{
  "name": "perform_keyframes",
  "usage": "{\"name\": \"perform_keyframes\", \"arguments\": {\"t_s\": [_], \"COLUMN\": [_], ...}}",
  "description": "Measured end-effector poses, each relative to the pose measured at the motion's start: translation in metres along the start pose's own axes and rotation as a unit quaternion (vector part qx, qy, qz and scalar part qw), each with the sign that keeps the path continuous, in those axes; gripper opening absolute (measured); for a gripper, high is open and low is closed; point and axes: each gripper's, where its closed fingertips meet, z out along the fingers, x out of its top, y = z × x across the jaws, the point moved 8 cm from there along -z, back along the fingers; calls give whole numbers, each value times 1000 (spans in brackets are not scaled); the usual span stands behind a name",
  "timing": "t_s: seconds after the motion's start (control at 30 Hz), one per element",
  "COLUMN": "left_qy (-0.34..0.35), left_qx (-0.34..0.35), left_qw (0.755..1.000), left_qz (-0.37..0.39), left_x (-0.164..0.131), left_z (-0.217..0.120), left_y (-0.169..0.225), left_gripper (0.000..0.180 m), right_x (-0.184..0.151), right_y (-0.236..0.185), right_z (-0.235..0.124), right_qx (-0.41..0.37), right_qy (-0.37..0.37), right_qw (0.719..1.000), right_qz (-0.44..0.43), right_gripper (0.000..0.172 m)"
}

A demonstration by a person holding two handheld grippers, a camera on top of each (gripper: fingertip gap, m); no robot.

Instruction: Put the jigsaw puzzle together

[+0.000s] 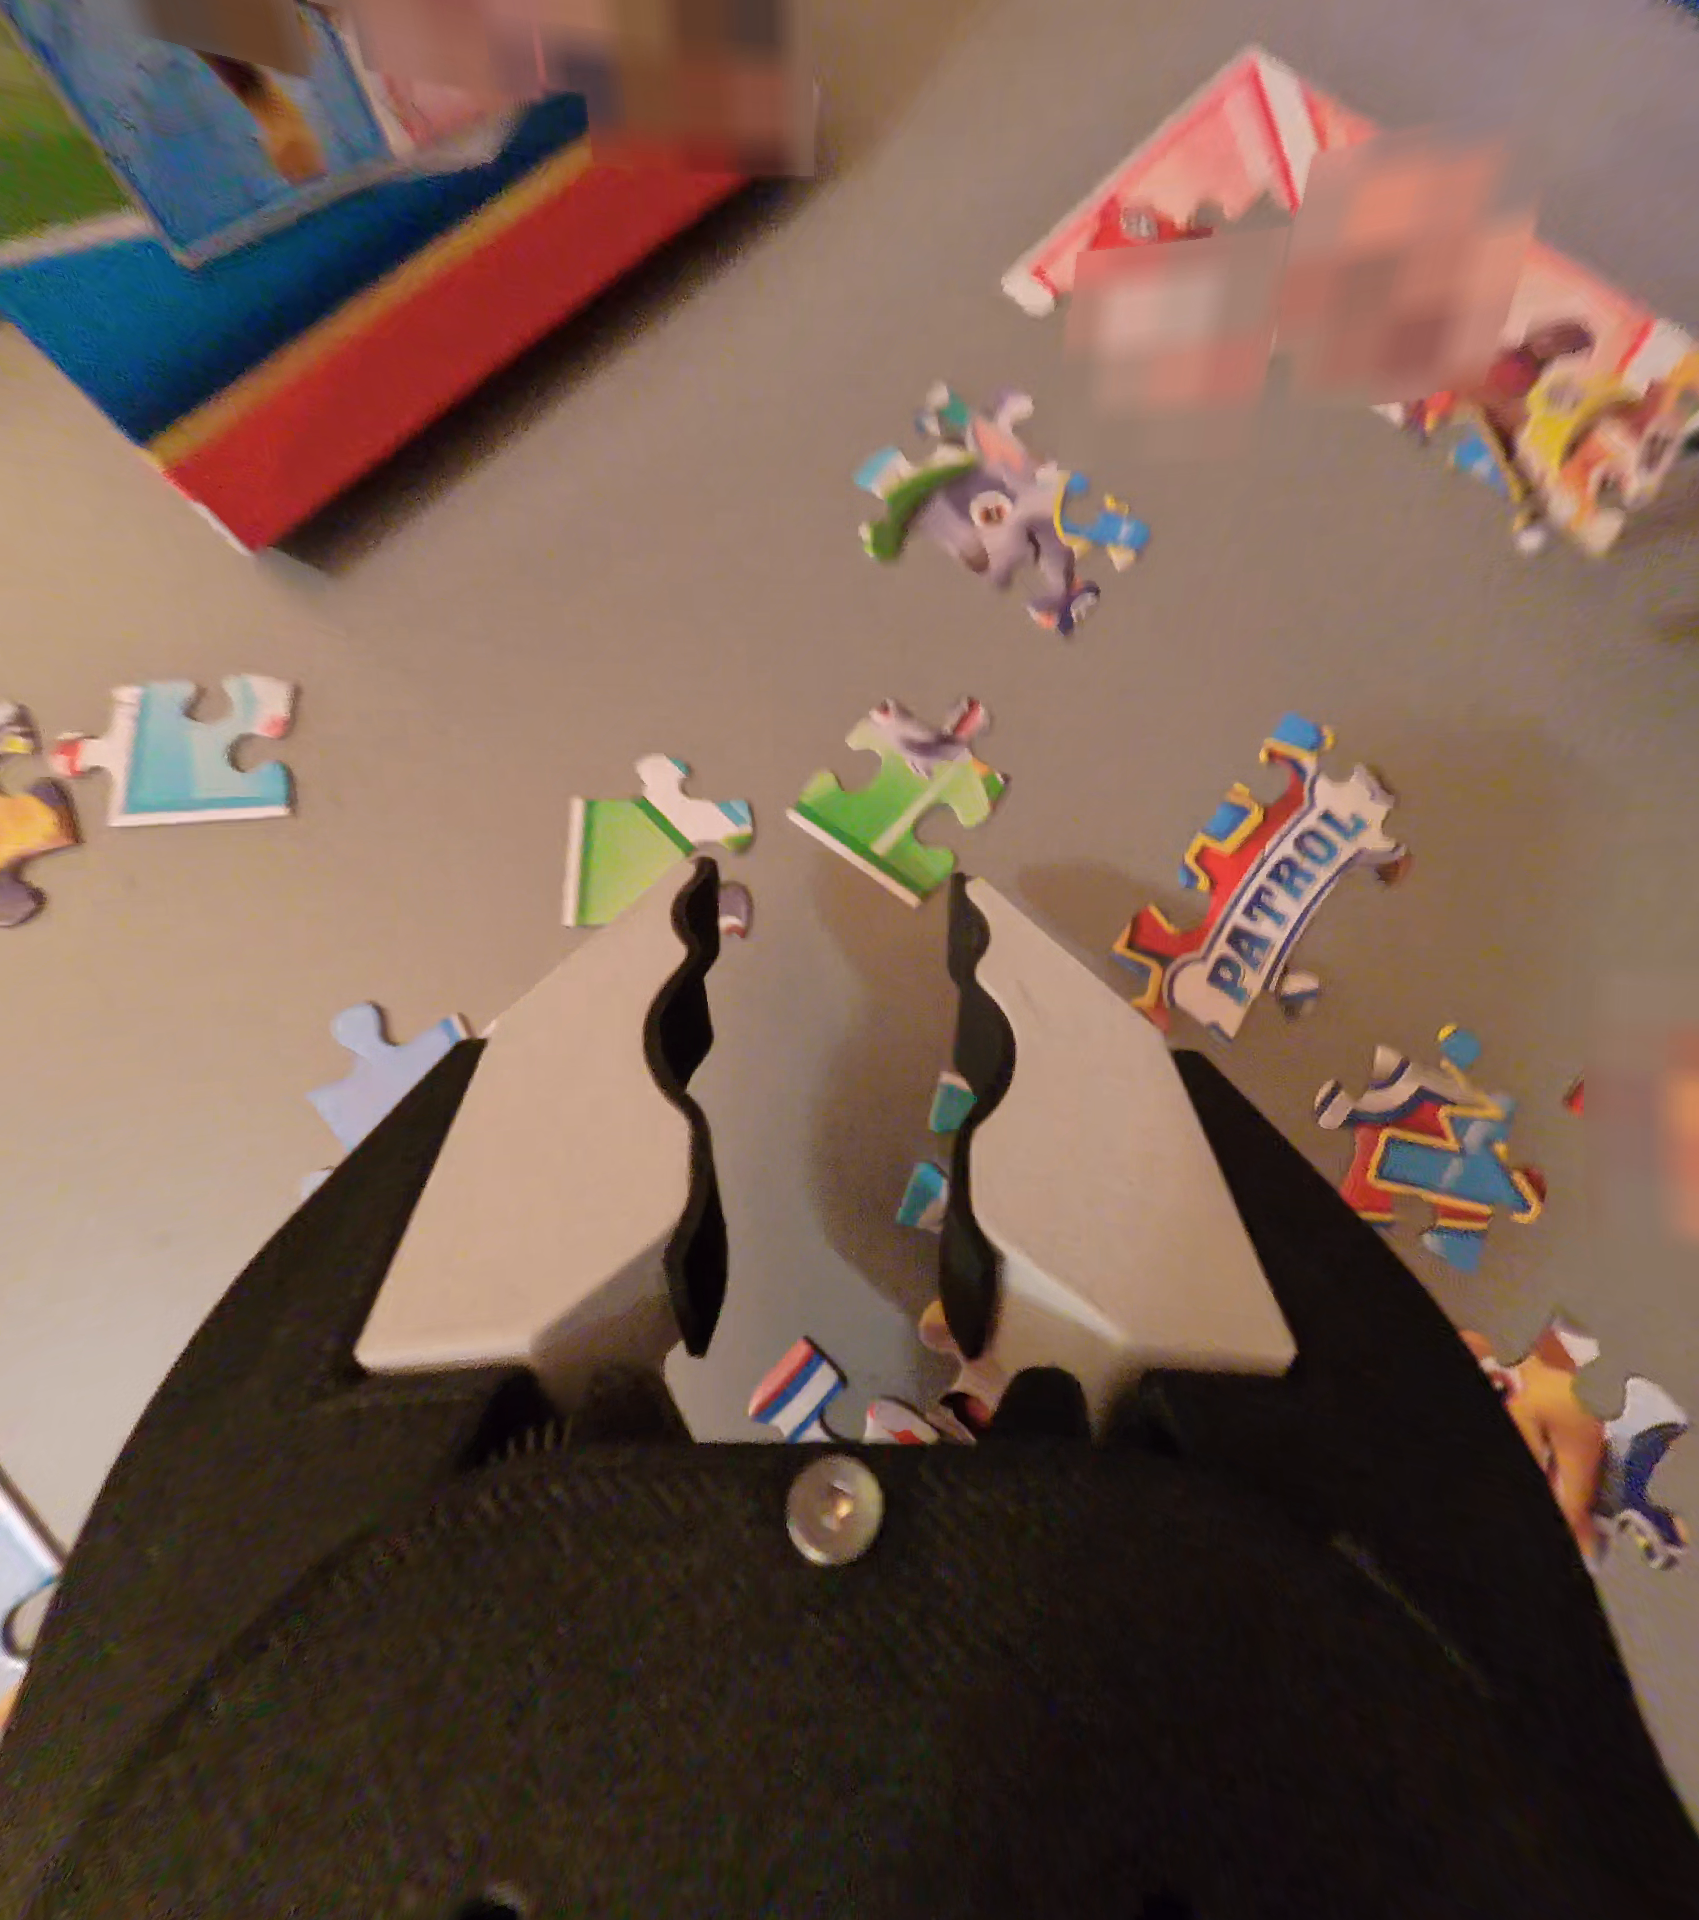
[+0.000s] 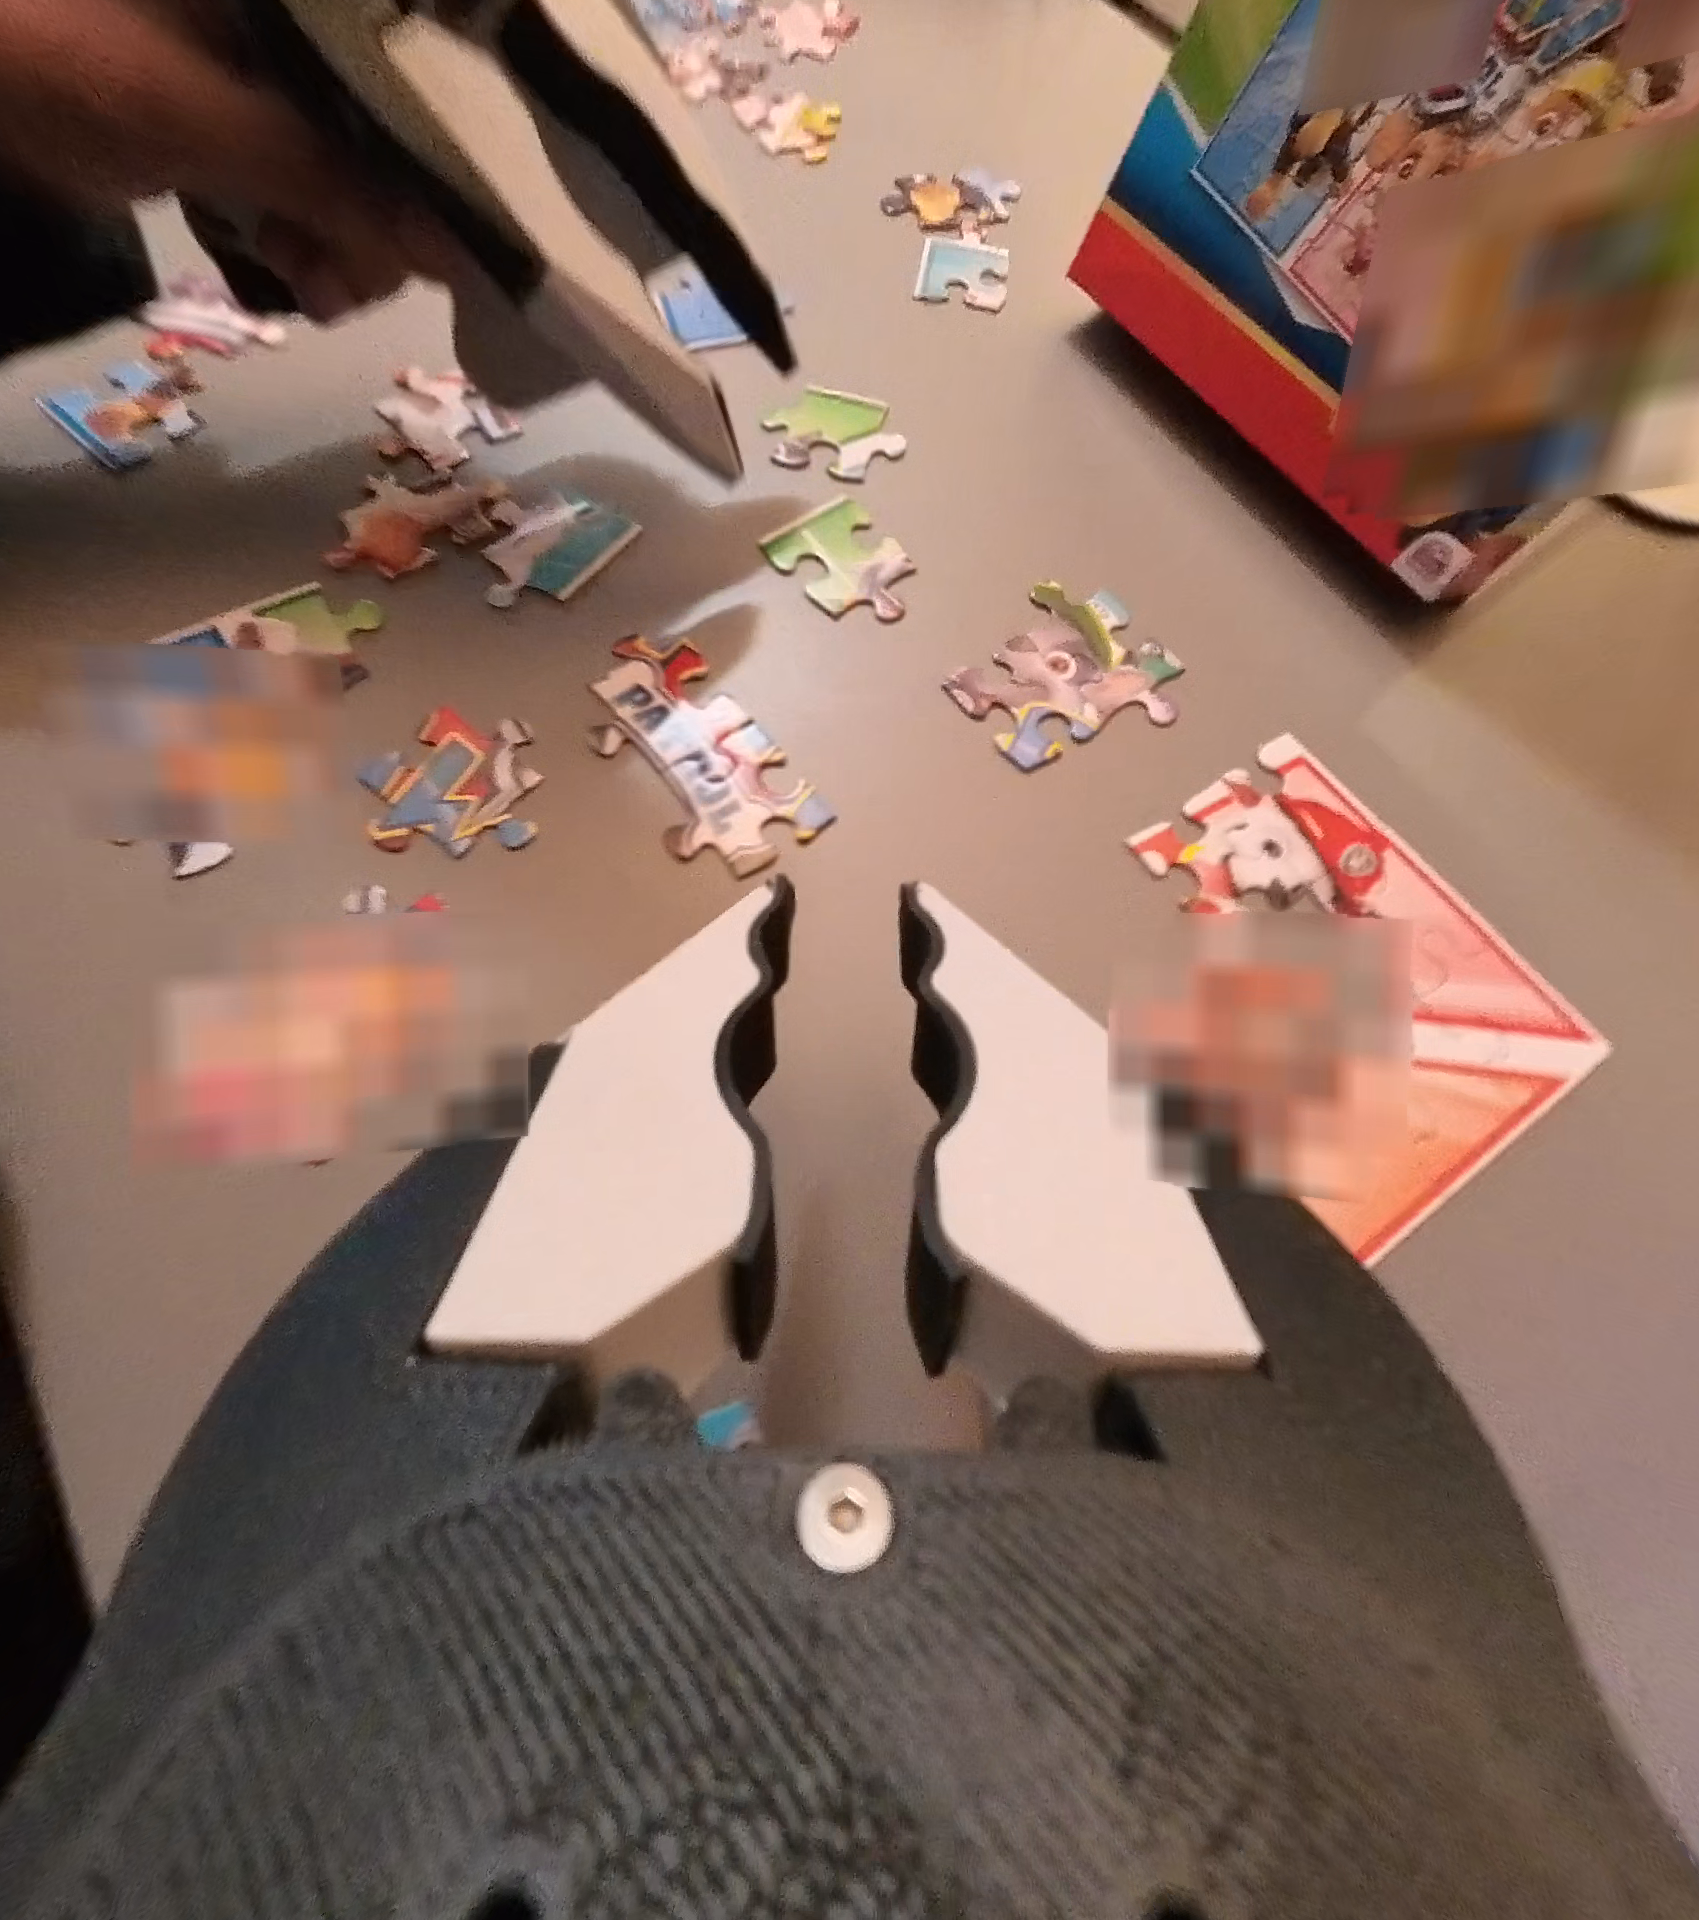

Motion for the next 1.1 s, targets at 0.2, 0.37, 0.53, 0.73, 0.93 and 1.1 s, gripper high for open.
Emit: {"name": "perform_keyframes", "arguments": {"t_s": [0.2, 0.37, 0.53, 0.73, 0.93, 1.1], "left_qy": [-35, -57, -57, -54, -60, -63], "left_qx": [17, -48, -70, -79, -63, -54], "left_qw": [995, 992, 992, 992, 990, 981], "left_qz": [96, 99, 86, 81, 115, 175], "left_x": [2, 13, 18, 23, 28, 32], "left_z": [30, 41, 46, 52, 55, 55], "left_y": [15, 17, 16, 16, 15, 8], "left_gripper": [54, 28, 23, 24, 38, 56], "right_x": [-12, -16, -18, -11, -7, -9], "right_y": [-21, -29, -26, -20, -15, -9], "right_z": [-31, -48, -51, -42, -37, -38], "right_qx": [-5, -20, -17, -1, 3, 6], "right_qy": [58, 75, 88, 98, 96, 100], "right_qw": [996, 994, 992, 992, 993, 992], "right_qz": [65, 78, 89, 82, 71, 81], "right_gripper": [19, 19, 19, 19, 18, 18]}}
